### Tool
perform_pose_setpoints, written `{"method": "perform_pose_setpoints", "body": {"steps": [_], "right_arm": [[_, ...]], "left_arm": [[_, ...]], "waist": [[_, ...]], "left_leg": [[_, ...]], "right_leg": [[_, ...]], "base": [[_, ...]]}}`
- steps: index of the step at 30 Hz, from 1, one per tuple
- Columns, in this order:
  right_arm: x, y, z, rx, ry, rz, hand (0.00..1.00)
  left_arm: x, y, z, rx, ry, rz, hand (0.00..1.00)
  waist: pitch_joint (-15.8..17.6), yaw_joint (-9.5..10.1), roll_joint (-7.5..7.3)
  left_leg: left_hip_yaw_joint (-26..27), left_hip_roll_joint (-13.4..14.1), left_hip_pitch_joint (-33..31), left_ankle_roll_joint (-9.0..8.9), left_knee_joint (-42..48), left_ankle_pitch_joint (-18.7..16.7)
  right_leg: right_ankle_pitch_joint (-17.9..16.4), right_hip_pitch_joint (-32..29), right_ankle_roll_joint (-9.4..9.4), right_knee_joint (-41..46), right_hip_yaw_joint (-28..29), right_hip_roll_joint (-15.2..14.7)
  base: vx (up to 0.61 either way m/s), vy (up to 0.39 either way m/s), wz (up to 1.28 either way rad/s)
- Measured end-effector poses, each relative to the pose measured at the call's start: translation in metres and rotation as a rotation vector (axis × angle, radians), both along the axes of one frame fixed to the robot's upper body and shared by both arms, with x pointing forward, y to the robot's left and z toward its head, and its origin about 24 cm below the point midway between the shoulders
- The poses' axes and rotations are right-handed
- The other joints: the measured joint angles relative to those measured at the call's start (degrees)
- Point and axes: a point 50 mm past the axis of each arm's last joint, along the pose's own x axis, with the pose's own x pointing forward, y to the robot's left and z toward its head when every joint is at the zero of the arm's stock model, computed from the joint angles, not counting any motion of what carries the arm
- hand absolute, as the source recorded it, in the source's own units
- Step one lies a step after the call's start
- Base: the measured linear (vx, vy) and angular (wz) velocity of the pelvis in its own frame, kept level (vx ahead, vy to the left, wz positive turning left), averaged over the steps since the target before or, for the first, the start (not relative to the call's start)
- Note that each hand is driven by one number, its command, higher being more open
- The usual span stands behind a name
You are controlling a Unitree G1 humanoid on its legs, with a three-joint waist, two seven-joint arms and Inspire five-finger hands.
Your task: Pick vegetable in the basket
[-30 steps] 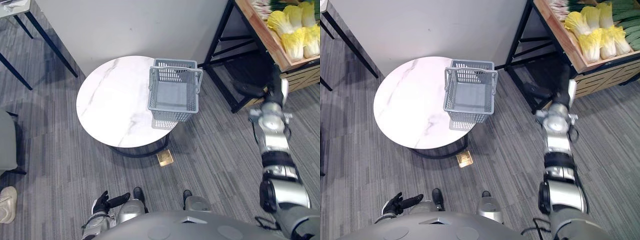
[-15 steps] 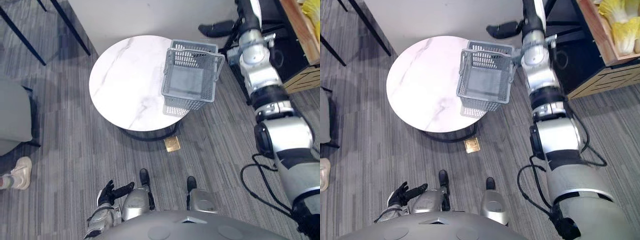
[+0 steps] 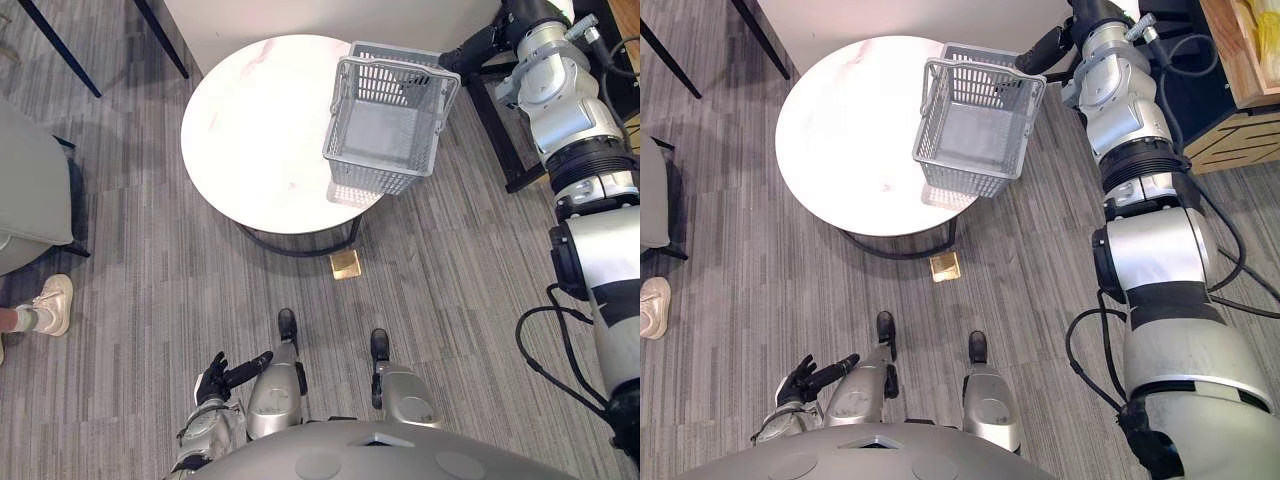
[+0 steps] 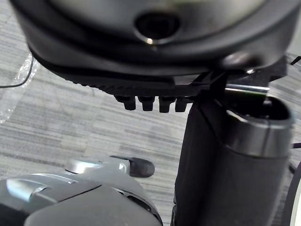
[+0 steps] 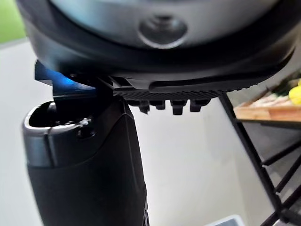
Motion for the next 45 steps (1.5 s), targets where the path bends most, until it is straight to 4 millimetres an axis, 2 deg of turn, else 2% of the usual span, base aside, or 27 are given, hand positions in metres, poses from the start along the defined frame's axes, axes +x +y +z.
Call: {"method": "perform_pose_setpoints", "body": {"steps": [4,7,9,13,15,20,26,32,41,45], "right_arm": [[0.001,0.005,-0.003,-0.173,0.022,-0.007,1.00],[0.001,0.010,-0.003,-0.214,0.022,0.010,1.00],[0.001,0.014,0.005,-0.245,0.006,0.013,1.00],[-0.002,0.022,0.036,-0.243,-0.080,0.022,1.00],[-0.002,0.024,0.040,-0.242,-0.095,0.023,1.00],[-0.001,0.031,0.038,-0.233,-0.101,0.037,1.00],[0.000,0.032,0.037,-0.226,-0.099,0.036,1.00],[0.000,0.030,0.039,-0.202,-0.095,0.024,1.00],[-0.006,0.026,0.073,-0.095,-0.182,0.001,1.00],[-0.013,0.015,0.093,-0.069,-0.224,-0.030,1.00]], "left_arm": [[0.008,-0.001,0.002,-0.003,-0.020,-0.002,1.00],[0.017,-0.002,0.004,-0.009,-0.043,0.000,1.00],[0.020,-0.003,0.005,-0.010,-0.059,0.000,1.00],[0.025,-0.003,0.007,-0.009,-0.077,-0.003,1.00],[0.023,-0.003,0.007,-0.009,-0.071,-0.001,1.00],[0.024,-0.003,0.007,-0.016,-0.077,0.024,1.00],[0.032,-0.004,0.010,-0.012,-0.101,0.014,1.00],[0.038,-0.004,0.012,-0.022,-0.125,0.030,1.00],[0.050,-0.009,0.019,-0.026,-0.177,0.003,1.00],[0.056,-0.008,0.022,-0.036,-0.216,0.029,1.00]], "waist": [[0.32,0.61,-0.14],[0.40,1.76,-0.10],[0.62,2.04,-0.01],[2.29,2.22,0.64],[2.66,2.39,0.79],[2.95,2.41,0.74],[4.83,2.64,0.98],[6.17,2.76,2.27],[9.23,2.62,4.64],[11.15,2.72,5.84]], "left_leg": [[-0.46,-0.11,-1.11,0.46,0.02,0.45],[-0.94,-0.15,-1.32,0.47,0.03,0.47],[-1.49,-0.15,-1.54,0.43,0.04,0.49],[-2.77,-0.03,-2.10,0.15,0.02,0.72],[-3.14,0.02,-2.33,0.12,0.02,0.74],[-3.68,0.01,-4.09,0.29,0.02,1.05],[-4.34,-0.13,-5.23,0.32,0.03,1.53],[-4.46,-0.26,-6.47,0.27,0.03,1.93],[-4.74,-0.42,-9.86,0.39,0.04,2.88],[-5.05,-1.08,-11.70,0.51,0.04,3.43]], "right_leg": [[0.38,-0.82,-0.03,0.03,-0.56,-0.11],[0.25,-0.78,-0.23,0.01,-1.08,-0.05],[0.13,-0.78,-0.41,0.01,-1.64,-0.03],[-0.08,-0.80,-0.72,0.23,-2.62,0.18],[-0.16,-0.86,-0.81,0.27,-2.94,0.26],[-0.42,-2.84,-1.02,1.37,-3.55,0.24],[-0.72,-4.19,-1.03,2.50,-3.82,0.17],[-1.23,-6.04,-0.97,3.83,-3.83,0.01],[-2.42,-11.10,-1.07,7.69,-3.80,-0.21],[-3.96,-14.54,-0.99,11.47,-3.78,-0.93]], "base": [[0.06,-0.031,0.06],[0.07,-0.026,0.07],[0.04,-0.028,0.13],[-0.02,-0.016,0.12],[-0.04,-0.011,0.08],[-0.02,-0.005,0.04],[-0.01,-0.007,0.05],[0.00,0.000,0.00],[0.00,0.000,0.00],[-0.01,-0.007,0.07]]}}
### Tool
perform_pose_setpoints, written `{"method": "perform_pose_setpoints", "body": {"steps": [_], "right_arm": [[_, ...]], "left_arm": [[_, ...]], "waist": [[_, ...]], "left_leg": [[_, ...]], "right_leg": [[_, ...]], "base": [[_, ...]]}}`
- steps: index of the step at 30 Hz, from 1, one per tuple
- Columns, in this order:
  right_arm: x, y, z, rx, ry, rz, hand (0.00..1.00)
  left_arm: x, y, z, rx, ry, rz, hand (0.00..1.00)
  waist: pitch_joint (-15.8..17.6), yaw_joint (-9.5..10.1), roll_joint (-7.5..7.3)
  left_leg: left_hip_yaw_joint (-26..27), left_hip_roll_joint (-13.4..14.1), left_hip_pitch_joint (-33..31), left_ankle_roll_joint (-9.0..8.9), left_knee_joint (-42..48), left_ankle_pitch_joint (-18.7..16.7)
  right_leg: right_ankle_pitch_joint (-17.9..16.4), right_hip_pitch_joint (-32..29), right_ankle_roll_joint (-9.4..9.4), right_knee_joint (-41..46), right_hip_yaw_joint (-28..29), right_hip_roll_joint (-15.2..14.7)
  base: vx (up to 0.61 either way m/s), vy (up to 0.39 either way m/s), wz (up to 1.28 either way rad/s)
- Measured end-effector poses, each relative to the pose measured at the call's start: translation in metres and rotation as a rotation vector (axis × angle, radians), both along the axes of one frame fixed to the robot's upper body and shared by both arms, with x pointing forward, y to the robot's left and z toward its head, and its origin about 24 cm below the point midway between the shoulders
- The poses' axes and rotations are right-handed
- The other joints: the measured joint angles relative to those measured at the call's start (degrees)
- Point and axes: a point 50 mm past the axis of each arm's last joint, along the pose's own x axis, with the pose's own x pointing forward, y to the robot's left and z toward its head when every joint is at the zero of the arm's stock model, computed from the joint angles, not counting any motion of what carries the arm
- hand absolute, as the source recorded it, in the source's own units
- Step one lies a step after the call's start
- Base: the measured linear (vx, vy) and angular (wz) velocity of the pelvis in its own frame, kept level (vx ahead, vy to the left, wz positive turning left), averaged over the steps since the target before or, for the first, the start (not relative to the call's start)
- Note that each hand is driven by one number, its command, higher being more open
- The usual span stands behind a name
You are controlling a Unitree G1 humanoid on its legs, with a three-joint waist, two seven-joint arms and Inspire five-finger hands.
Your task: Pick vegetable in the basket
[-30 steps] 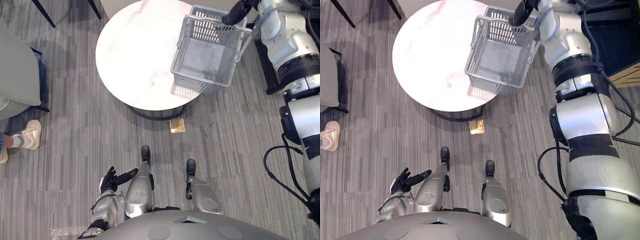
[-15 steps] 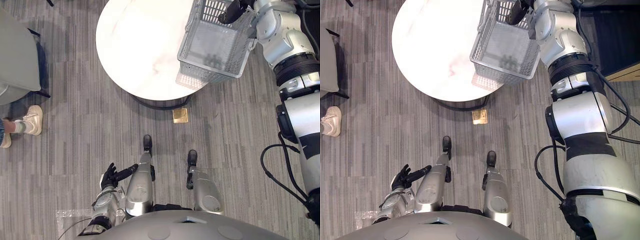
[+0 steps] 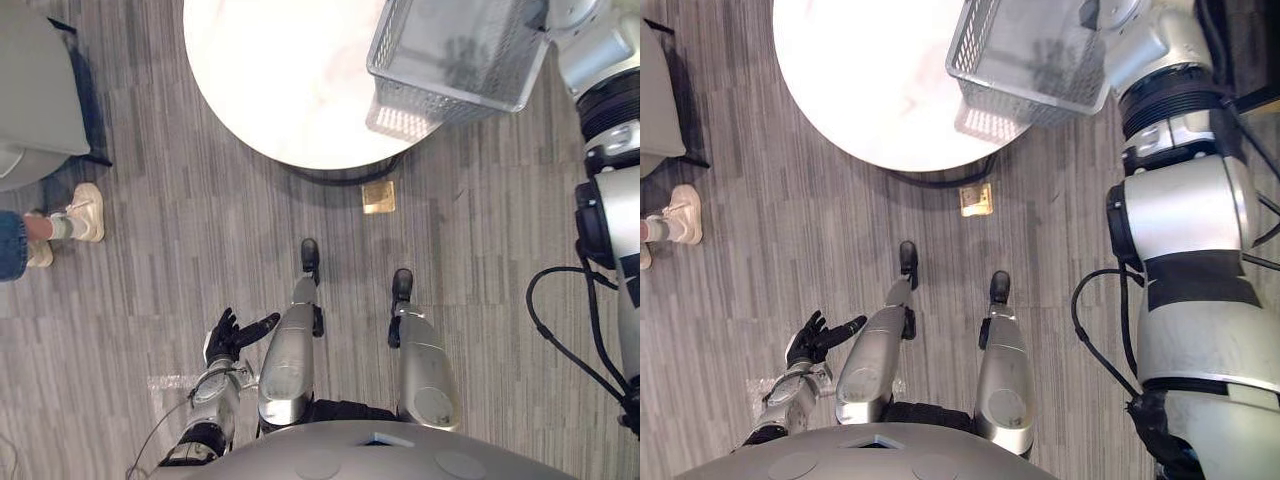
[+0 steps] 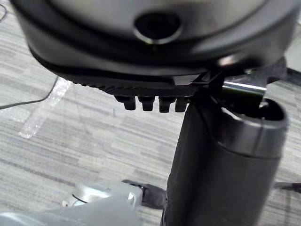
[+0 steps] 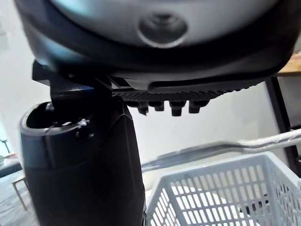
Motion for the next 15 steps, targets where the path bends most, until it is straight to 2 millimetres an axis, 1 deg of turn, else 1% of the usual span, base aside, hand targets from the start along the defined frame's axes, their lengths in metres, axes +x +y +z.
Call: {"method": "perform_pose_setpoints", "body": {"steps": [2,3,6,8,9,13,15], "right_arm": [[-0.003,-0.006,0.006,0.011,-0.011,-0.015,1.00],[-0.005,-0.013,0.009,0.022,-0.021,-0.030,1.00],[-0.007,-0.018,0.010,0.027,-0.024,-0.046,1.00],[-0.007,-0.018,0.010,0.030,-0.023,-0.051,1.00],[-0.007,-0.018,0.010,0.029,-0.031,-0.054,0.00],[-0.007,-0.015,0.009,0.024,-0.058,-0.048,0.00],[-0.005,-0.014,0.001,-0.008,-0.063,-0.050,0.00]], "left_arm": [[0.000,0.000,0.000,-0.001,-0.003,0.000,1.00],[0.000,-0.001,0.000,-0.002,-0.003,0.000,1.00],[0.000,-0.001,0.000,-0.003,-0.001,-0.003,1.00],[0.001,-0.001,0.000,-0.002,-0.006,-0.003,1.00],[0.001,-0.002,0.001,-0.001,-0.010,-0.003,1.00],[0.003,-0.006,0.001,-0.001,-0.013,-0.030,1.00],[0.004,-0.008,0.001,-0.001,-0.018,-0.041,1.00]], "waist": [[0.51,0.03,0.33],[0.77,0.11,0.50],[1.29,0.11,0.95],[1.33,0.08,1.05],[1.34,0.06,1.07],[1.35,0.01,1.08],[1.34,-0.10,1.08]], "left_leg": [[-0.05,-0.10,-0.60,0.03,0.00,0.15],[-0.12,-0.13,-1.21,0.05,0.00,0.24],[-0.07,-0.20,-1.55,0.01,0.00,0.30],[0.11,-0.40,-2.16,-0.07,0.00,0.35],[0.11,-0.66,-2.64,-0.16,0.00,0.44],[0.27,-0.96,-2.83,-0.27,-0.01,0.41],[0.25,-0.99,-2.92,-0.75,0.00,0.03]], "right_leg": [[-0.28,-0.87,0.06,0.68,0.00,-0.15],[-0.79,-1.90,0.10,1.76,-0.01,-0.43],[-0.95,-2.57,0.09,2.22,0.09,-0.52],[-1.78,-4.17,0.02,4.10,0.35,-0.81],[-2.19,-5.07,-0.05,5.02,0.38,-0.88],[-3.44,-6.44,-0.15,7.39,0.59,-1.39],[-3.76,-6.71,-0.08,7.87,0.58,-1.59]], "base": [[0.00,-0.011,0.03],[0.00,-0.026,0.05],[0.01,-0.024,0.00],[0.00,-0.048,-0.01],[0.00,-0.053,0.02],[0.01,-0.058,0.03],[0.02,-0.060,0.03]]}}
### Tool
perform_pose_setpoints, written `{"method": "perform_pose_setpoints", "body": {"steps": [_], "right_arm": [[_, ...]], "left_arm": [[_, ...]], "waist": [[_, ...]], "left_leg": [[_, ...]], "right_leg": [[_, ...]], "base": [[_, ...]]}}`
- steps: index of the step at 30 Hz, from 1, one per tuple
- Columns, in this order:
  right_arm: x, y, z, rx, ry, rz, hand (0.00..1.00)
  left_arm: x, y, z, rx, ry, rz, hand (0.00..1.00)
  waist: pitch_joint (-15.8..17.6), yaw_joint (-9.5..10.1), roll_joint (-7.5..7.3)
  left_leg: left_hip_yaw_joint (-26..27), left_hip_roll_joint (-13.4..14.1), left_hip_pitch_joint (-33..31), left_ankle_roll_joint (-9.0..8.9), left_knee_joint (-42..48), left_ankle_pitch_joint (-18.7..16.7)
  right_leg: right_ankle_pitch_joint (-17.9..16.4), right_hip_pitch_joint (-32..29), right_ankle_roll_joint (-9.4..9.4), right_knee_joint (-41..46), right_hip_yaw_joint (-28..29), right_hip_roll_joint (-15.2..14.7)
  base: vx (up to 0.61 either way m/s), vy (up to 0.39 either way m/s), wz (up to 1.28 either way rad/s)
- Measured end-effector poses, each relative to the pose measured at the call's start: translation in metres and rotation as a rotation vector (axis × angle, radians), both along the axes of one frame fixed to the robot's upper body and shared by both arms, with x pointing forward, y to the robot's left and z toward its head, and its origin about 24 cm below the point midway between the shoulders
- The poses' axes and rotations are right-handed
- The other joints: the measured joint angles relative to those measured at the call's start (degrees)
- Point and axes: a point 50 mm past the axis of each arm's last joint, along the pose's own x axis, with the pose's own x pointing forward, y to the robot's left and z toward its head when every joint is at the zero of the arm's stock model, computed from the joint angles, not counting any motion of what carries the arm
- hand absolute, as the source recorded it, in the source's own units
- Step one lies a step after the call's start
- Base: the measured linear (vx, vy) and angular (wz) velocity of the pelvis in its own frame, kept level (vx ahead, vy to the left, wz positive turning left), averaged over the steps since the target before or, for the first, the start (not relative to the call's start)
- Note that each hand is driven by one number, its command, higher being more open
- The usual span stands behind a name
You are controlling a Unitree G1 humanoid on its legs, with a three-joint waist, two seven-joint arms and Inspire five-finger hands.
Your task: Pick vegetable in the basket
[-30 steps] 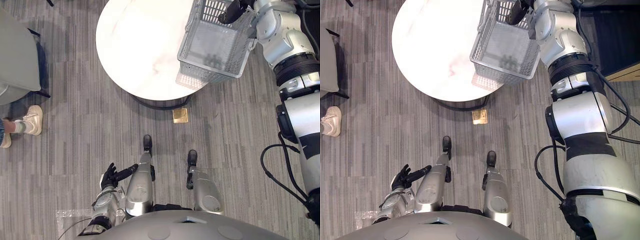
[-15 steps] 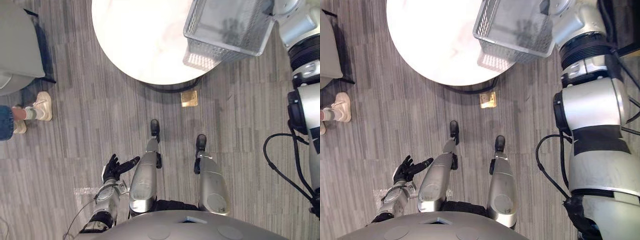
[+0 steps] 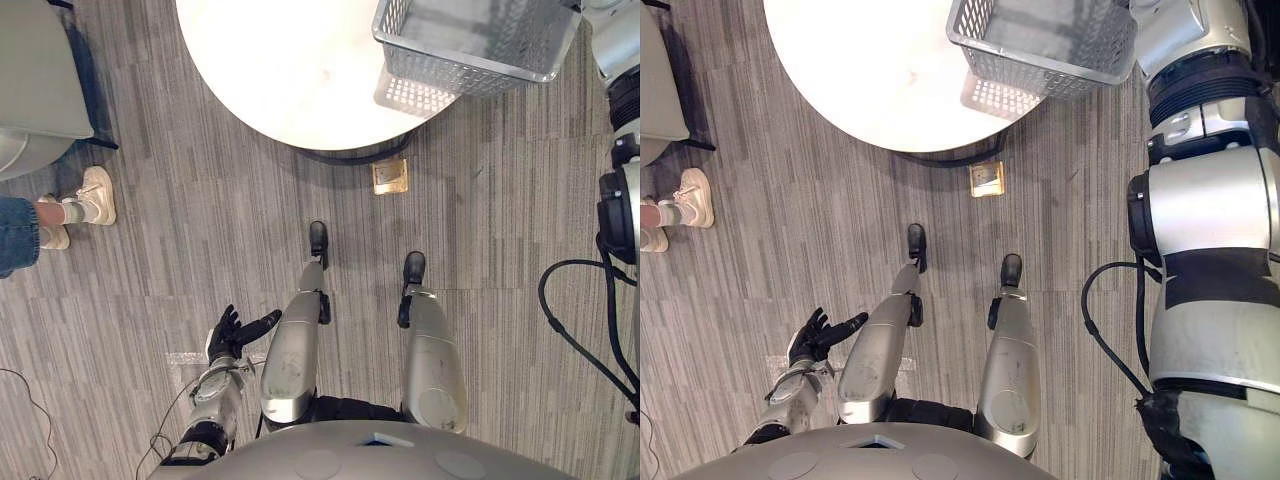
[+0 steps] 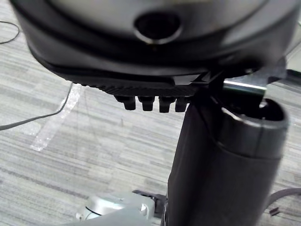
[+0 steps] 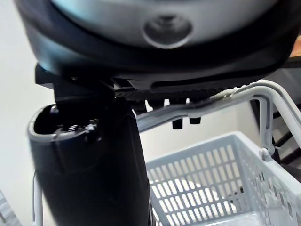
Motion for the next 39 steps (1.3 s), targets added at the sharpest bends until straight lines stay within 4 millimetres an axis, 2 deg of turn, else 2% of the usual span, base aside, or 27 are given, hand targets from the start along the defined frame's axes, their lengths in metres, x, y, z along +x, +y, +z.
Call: {"method": "perform_pose_setpoints", "body": {"steps": [8,11,14,16,19,22,26,29,31,35,39], "right_arm": [[0.000,-0.002,-0.008,-0.047,-0.001,-0.016,0.00],[0.002,-0.005,-0.018,-0.064,0.029,-0.028,0.00],[0.007,-0.011,-0.042,-0.061,0.110,-0.036,0.00],[0.008,-0.012,-0.049,-0.061,0.127,-0.037,0.00],[0.010,-0.011,-0.055,-0.063,0.162,-0.034,0.00],[0.011,-0.007,-0.065,-0.090,0.194,-0.016,0.00],[0.014,0.007,-0.079,-0.111,0.240,0.043,0.00],[0.013,0.017,-0.092,-0.117,0.262,0.103,0.00],[0.012,0.031,-0.104,-0.107,0.270,0.182,0.00],[0.012,0.044,-0.131,-0.065,0.334,0.257,0.00],[0.008,0.037,-0.171,0.028,0.423,0.276,0.00]], "left_arm": [[0.012,-0.002,0.004,0.000,-0.027,-0.010,1.00],[0.011,-0.002,0.004,0.000,-0.022,-0.010,1.00],[0.008,-0.001,0.001,0.001,-0.004,-0.010,1.00],[0.008,-0.001,0.001,0.002,0.001,-0.007,1.00],[0.006,0.002,0.000,0.001,0.015,0.004,1.00],[0.004,0.005,-0.001,0.006,0.024,0.014,1.00],[0.004,0.010,-0.001,0.014,0.026,0.026,1.00],[0.004,0.014,-0.001,0.025,0.026,0.027,1.00],[0.003,0.017,-0.001,0.034,0.035,0.033,1.00],[-0.002,0.018,-0.004,0.036,0.069,0.030,1.00],[-0.006,0.020,-0.007,0.036,0.098,0.030,1.00]], "waist": [[-0.04,-0.24,0.05],[-0.04,-0.24,0.05],[-0.08,-0.32,0.03],[-0.08,-0.36,0.03],[-0.10,-0.87,-0.01],[-0.27,-0.96,-0.39],[-0.58,-1.22,-1.15],[-1.08,-1.37,-2.25],[-1.85,-1.80,-3.91],[-3.27,-1.87,-6.53],[-6.12,-2.10,-9.28]], "left_leg": [[-0.28,-0.98,0.52,0.59,0.03,0.55],[-0.56,-0.98,1.48,0.57,0.04,0.67],[-1.21,-0.98,3.89,0.27,0.01,0.38],[-1.28,-0.96,4.44,-0.08,0.00,0.00],[-1.31,-0.95,5.61,0.37,0.00,-0.41],[-0.93,-0.93,7.11,0.83,0.02,-0.48],[-0.09,-0.87,9.35,0.96,0.12,-0.40],[0.40,-0.08,10.56,0.81,0.03,-0.56],[1.13,0.98,11.37,0.74,0.02,-0.85],[2.26,2.07,13.85,0.38,-0.01,-1.83],[2.91,2.09,14.99,-0.02,0.00,-2.63]], "right_leg": [[-1.26,-0.30,0.17,2.26,0.01,-1.15],[-1.26,0.86,0.17,2.16,-0.23,-1.18],[-1.25,3.89,0.19,1.38,-0.84,-1.24],[-1.13,4.75,0.35,0.68,-1.02,-1.24],[-0.44,6.82,0.95,-1.07,-1.38,-1.26],[0.59,9.39,1.33,-3.30,-1.22,-1.07],[1.61,12.35,1.65,-5.88,-0.50,-0.86],[2.91,14.59,1.45,-8.52,-0.36,0.08],[4.27,15.97,1.12,-10.84,0.02,1.09],[5.22,18.58,0.81,-12.96,1.13,2.17],[5.58,20.34,1.12,-14.72,1.36,2.45]], "base": [[0.03,-0.050,0.05],[0.01,-0.046,0.04],[0.00,-0.036,0.06],[0.00,0.000,0.00],[0.01,0.003,0.00],[0.05,0.006,-0.05],[0.07,-0.009,-0.09],[0.03,-0.034,-0.13],[0.00,-0.045,-0.22],[-0.02,-0.035,-0.23],[-0.01,-0.005,-0.05]]}}
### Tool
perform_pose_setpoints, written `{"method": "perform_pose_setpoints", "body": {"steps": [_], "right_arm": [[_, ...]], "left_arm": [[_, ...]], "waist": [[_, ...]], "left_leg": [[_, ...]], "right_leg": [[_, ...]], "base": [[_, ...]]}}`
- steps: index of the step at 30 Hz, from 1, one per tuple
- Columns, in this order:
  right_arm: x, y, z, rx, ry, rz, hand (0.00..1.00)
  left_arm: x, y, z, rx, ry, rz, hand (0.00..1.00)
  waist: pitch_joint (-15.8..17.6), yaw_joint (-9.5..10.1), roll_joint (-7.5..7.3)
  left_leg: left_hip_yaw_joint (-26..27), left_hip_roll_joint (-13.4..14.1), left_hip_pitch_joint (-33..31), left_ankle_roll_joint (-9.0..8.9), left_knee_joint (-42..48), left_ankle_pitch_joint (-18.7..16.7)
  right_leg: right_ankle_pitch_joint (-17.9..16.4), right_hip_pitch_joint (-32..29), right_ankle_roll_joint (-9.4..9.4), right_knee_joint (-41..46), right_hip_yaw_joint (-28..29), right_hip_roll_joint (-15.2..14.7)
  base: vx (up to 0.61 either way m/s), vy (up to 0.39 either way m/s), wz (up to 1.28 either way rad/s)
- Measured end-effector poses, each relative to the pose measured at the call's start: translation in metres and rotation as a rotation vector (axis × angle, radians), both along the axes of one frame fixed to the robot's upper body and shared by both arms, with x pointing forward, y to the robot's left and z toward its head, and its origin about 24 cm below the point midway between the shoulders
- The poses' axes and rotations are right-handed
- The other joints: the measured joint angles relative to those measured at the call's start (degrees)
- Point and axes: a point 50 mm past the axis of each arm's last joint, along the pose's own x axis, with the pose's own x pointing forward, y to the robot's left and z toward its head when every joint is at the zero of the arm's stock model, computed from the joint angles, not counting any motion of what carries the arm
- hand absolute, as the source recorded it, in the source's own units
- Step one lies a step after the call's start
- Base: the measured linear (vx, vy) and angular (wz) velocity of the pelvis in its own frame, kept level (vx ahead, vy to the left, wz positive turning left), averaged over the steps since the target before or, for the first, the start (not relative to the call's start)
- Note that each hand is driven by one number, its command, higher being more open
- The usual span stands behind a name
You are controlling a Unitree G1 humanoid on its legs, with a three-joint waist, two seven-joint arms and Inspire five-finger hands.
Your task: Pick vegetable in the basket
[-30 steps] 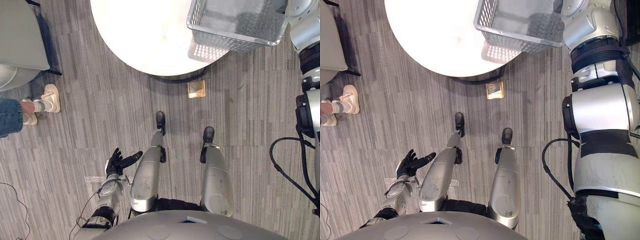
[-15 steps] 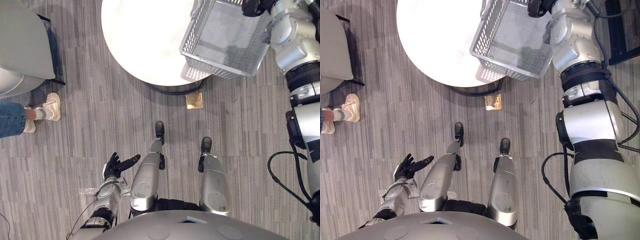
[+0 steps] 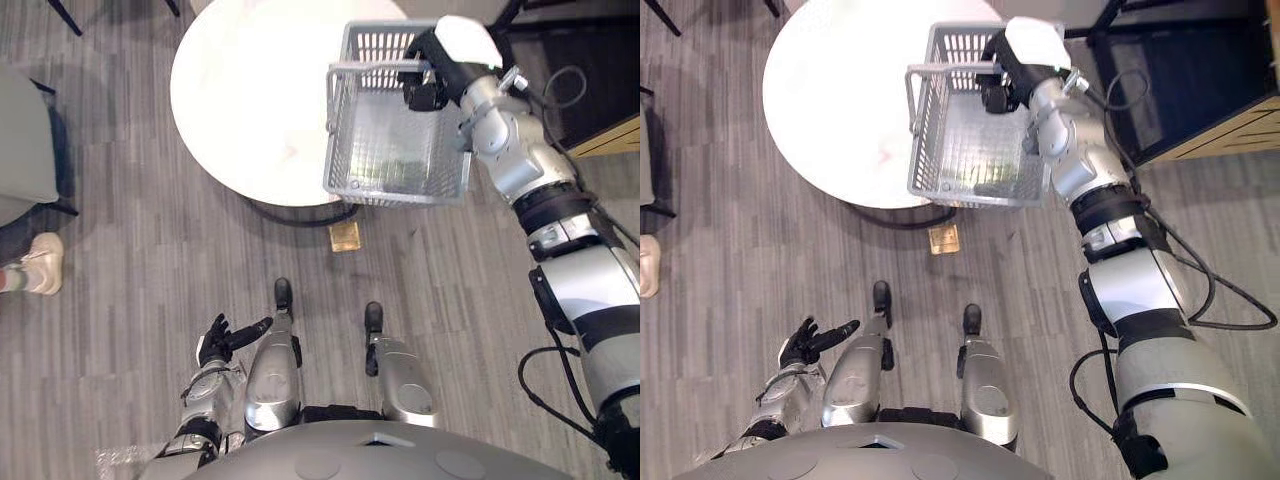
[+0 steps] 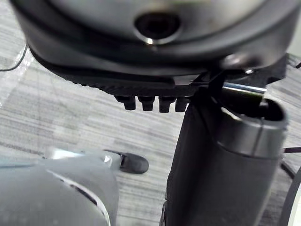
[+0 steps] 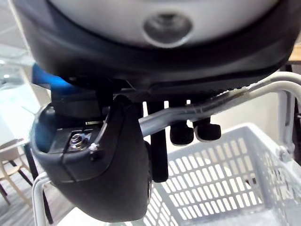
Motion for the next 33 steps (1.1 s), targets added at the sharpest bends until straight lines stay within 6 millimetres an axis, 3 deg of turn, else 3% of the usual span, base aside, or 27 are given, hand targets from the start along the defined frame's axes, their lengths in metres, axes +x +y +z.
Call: {"method": "perform_pose_setpoints", "body": {"steps": [4,8,12,17,19,26,33], "right_arm": [[-0.013,-0.009,-0.044,0.120,0.102,-0.005,0.00],[-0.024,-0.007,-0.067,0.197,0.151,0.016,0.00],[-0.051,-0.002,-0.105,0.294,0.222,0.049,0.00],[-0.091,-0.005,-0.156,0.418,0.373,0.040,0.00],[-0.106,-0.021,-0.174,0.452,0.418,-0.026,0.00],[-0.137,-0.080,-0.174,0.542,0.331,-0.246,0.00],[-0.179,-0.111,-0.176,0.647,0.212,-0.427,0.00]], "left_arm": [[-0.013,0.003,-0.004,0.012,0.040,-0.008,1.00],[-0.024,0.010,-0.007,0.025,0.083,-0.009,1.00],[-0.040,0.011,-0.014,0.024,0.164,-0.018,1.00],[-0.053,0.016,-0.017,0.052,0.210,-0.056,1.00],[-0.055,0.016,-0.017,0.055,0.217,-0.072,1.00],[-0.077,0.017,-0.022,0.052,0.292,-0.082,1.00],[-0.098,0.015,-0.026,0.040,0.347,-0.072,1.00]], "waist": [[-3.14,-0.06,-1.28],[-3.76,-1.01,-1.46],[-6.87,-1.80,-1.95],[-10.14,-4.42,-3.47],[-11.10,-4.86,-3.65],[-12.69,-7.80,-3.04],[-15.02,-9.62,-2.34]], "left_leg": [[0.90,-0.33,0.97,0.33,0.01,-0.28],[2.31,-0.83,2.82,0.54,0.01,-0.83],[4.75,-1.06,4.37,0.65,0.00,-2.01],[6.50,-1.20,5.95,0.65,-0.01,-2.87],[7.51,-1.20,6.65,0.66,-0.02,-3.21],[9.20,-1.66,7.42,0.67,-0.01,-4.28],[9.48,-1.95,8.04,0.78,-0.01,-4.51]], "right_leg": [[0.45,1.34,0.47,-1.66,0.85,-0.61],[0.56,2.73,0.58,-2.15,2.02,-1.12],[1.07,3.48,1.13,-3.62,4.38,-1.23],[1.04,4.05,1.18,-3.91,6.16,-1.27],[0.97,4.16,1.30,-3.93,7.26,-1.30],[1.11,4.17,1.92,-4.53,9.12,-1.36],[1.19,4.68,1.62,-4.55,9.26,-1.55]], "base": [[0.07,-0.010,-0.07],[0.05,0.002,-0.16],[0.04,0.006,-0.27],[0.02,-0.003,-0.22],[-0.01,-0.001,-0.20],[0.00,-0.001,-0.12],[0.03,0.003,-0.04]]}}
